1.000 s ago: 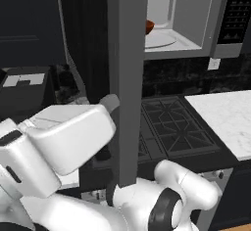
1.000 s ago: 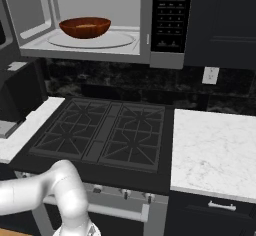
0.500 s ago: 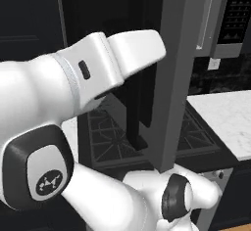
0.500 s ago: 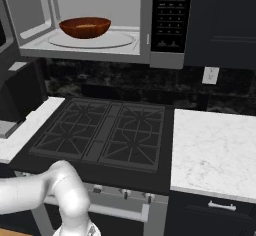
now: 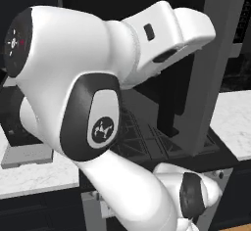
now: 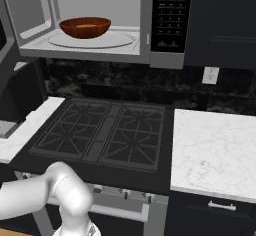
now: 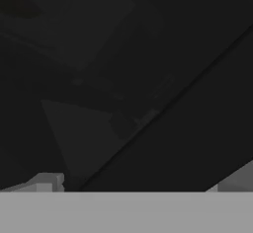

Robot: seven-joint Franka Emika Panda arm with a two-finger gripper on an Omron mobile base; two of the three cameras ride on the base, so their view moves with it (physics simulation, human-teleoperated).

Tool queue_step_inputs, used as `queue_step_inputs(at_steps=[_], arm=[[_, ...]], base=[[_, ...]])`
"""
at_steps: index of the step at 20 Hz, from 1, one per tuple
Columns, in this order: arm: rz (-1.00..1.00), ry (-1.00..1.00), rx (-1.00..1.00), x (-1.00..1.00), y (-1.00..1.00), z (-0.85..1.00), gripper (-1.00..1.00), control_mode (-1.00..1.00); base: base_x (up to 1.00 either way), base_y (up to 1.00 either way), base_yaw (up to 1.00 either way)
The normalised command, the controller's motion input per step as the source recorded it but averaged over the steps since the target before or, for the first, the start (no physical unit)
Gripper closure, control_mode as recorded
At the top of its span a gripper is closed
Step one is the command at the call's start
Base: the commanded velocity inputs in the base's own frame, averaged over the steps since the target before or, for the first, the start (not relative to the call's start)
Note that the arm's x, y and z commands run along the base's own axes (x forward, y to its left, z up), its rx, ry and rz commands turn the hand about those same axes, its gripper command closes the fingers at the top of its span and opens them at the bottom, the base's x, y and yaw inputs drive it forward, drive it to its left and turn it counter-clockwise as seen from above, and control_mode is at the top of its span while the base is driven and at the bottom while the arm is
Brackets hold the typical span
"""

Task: Open the microwave, place the bowl with waffle inside the microwave, then close the microwave door and turn it on.

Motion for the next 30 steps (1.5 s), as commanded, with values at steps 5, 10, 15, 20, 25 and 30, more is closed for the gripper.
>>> queue_step_inputs(at_steps=[5, 10, 15, 20, 25, 30], arm=[[0.00, 0.01, 0.03, 1.00, -0.52, -0.08, -1.00, -1.00], [0.00, -0.06, 0.18, 1.00, -0.52, -0.20, -1.00, -1.00], [0.00, -0.08, 0.20, 1.00, -0.40, -0.18, -1.00, -1.00], [0.00, 0.00, 0.01, 0.74, -0.08, -0.03, -1.00, -1.00], [0.00, -0.13, 0.00, 0.59, -0.03, -0.10, -1.00, -1.00], [0.00, -0.16, 0.00, 0.61, 0.00, -0.06, -1.00, -1.00]], base=[[0.00, 0.00, 0.00], [0.00, 0.00, 0.00], [0.00, 0.00, 0.00], [0.00, 0.00, 0.00], [0.00, 0.00, 0.00], [0.00, 0.00, 0.00]])
